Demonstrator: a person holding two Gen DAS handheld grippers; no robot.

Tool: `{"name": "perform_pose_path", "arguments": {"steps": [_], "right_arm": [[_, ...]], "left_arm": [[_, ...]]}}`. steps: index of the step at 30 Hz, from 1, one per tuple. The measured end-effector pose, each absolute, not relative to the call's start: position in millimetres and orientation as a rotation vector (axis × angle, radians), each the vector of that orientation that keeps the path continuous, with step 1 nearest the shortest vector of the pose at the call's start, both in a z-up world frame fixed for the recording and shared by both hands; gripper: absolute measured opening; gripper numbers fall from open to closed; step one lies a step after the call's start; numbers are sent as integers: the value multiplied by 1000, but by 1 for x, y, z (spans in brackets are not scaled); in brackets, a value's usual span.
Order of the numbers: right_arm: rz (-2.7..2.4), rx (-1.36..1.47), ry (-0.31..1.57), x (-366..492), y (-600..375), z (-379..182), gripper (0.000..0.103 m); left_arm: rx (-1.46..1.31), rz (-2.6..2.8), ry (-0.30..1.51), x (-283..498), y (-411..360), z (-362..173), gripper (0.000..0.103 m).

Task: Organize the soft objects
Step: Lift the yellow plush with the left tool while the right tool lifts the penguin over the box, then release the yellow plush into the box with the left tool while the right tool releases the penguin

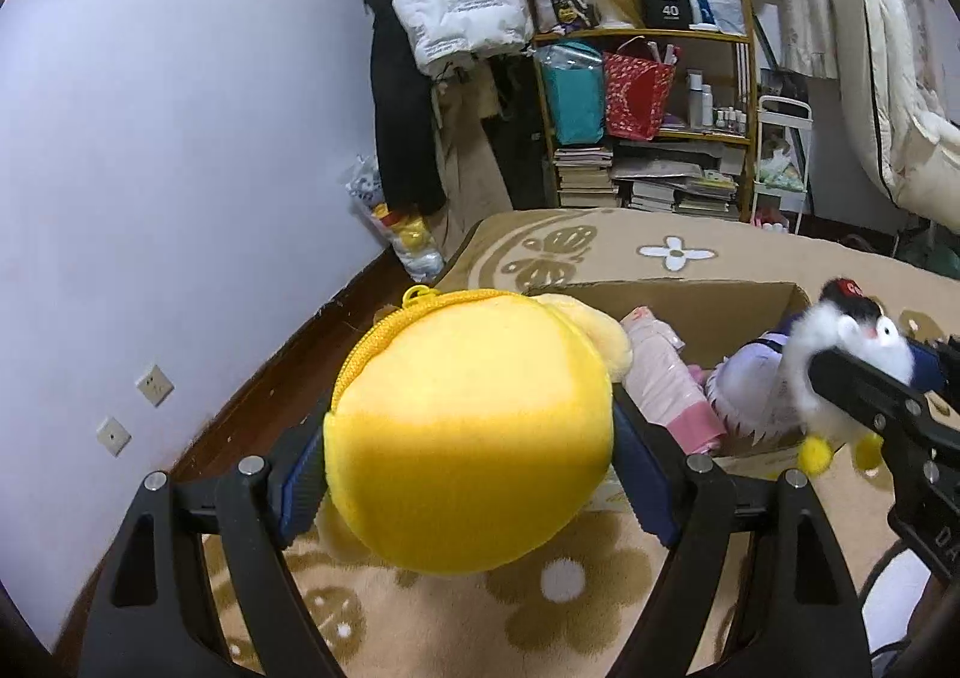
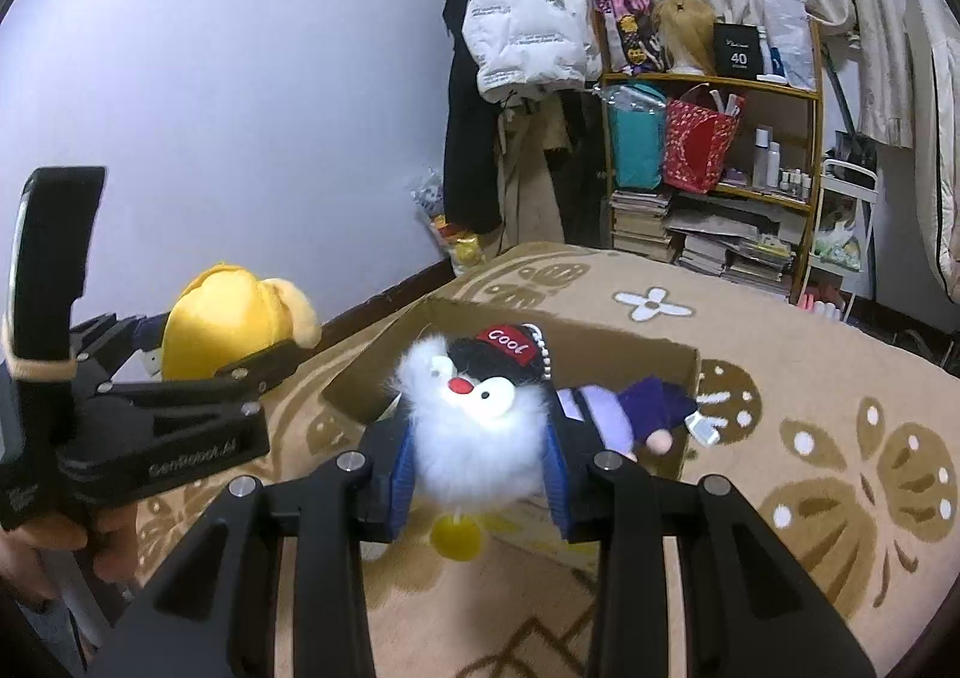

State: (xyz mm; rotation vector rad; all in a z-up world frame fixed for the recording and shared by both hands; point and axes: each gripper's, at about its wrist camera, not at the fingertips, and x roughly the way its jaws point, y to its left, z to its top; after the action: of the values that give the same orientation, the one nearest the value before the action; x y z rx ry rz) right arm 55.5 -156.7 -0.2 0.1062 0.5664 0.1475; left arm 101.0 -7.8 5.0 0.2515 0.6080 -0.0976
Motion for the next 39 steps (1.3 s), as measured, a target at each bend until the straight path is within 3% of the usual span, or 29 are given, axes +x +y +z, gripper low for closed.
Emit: {"name": "perform_pose_path", "arguments": {"steps": [22, 39], "right_arm": [[133, 80, 547, 95, -162, -20, 38], [124, 41, 584, 110, -157, -38, 41]], "left_arm": [[169, -85, 511, 140, -12, 9, 82], [167, -191, 630, 161, -25, -21, 84]]}}
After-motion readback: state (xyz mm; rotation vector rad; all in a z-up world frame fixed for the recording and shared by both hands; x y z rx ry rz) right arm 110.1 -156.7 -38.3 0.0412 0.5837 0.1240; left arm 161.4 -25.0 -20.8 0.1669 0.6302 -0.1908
